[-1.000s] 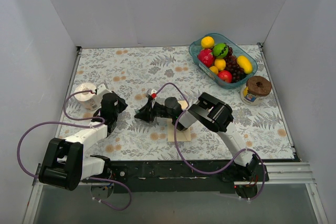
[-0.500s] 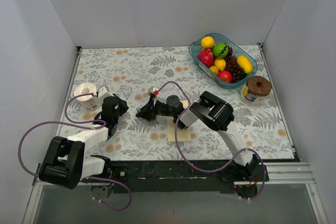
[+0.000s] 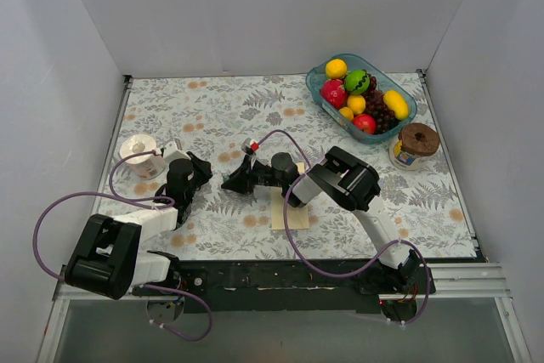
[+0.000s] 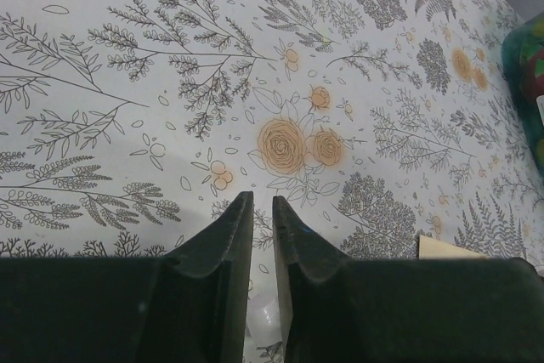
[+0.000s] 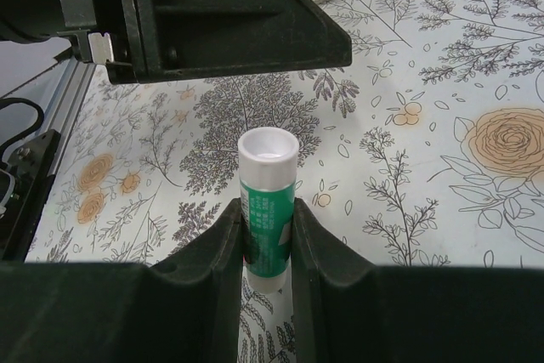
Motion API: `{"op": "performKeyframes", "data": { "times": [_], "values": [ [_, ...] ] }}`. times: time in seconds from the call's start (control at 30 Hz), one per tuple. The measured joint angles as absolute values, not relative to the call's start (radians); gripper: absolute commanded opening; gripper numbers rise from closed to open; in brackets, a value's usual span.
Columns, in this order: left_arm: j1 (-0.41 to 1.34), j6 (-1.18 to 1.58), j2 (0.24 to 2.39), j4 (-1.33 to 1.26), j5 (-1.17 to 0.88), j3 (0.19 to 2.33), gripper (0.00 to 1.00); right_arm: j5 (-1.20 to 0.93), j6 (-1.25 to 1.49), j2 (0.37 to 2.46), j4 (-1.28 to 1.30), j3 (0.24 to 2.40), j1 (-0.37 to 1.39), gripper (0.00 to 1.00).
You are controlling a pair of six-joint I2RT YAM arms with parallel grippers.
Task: Place the letter into the envelope and seal it
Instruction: Move the solid glue cap to the center of the board.
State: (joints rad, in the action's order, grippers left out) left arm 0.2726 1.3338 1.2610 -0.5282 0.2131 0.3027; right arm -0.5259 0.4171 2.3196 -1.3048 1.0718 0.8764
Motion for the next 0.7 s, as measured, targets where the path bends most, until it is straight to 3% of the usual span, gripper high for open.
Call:
{"op": "performKeyframes", "data": {
  "times": [0.47, 0.7],
  "values": [
    [0.273, 1.328, 1.280, -0.556, 0.230, 0.287, 0.16, -0.532, 0.457, 2.320, -1.304, 1.097, 0.871, 0.01],
    [0.273, 1.359, 1.320, -0.550, 0.216, 0.284, 0.08, -0.532, 0.468, 2.320, -1.305, 1.100, 0.873, 0.01]
  ]
}}
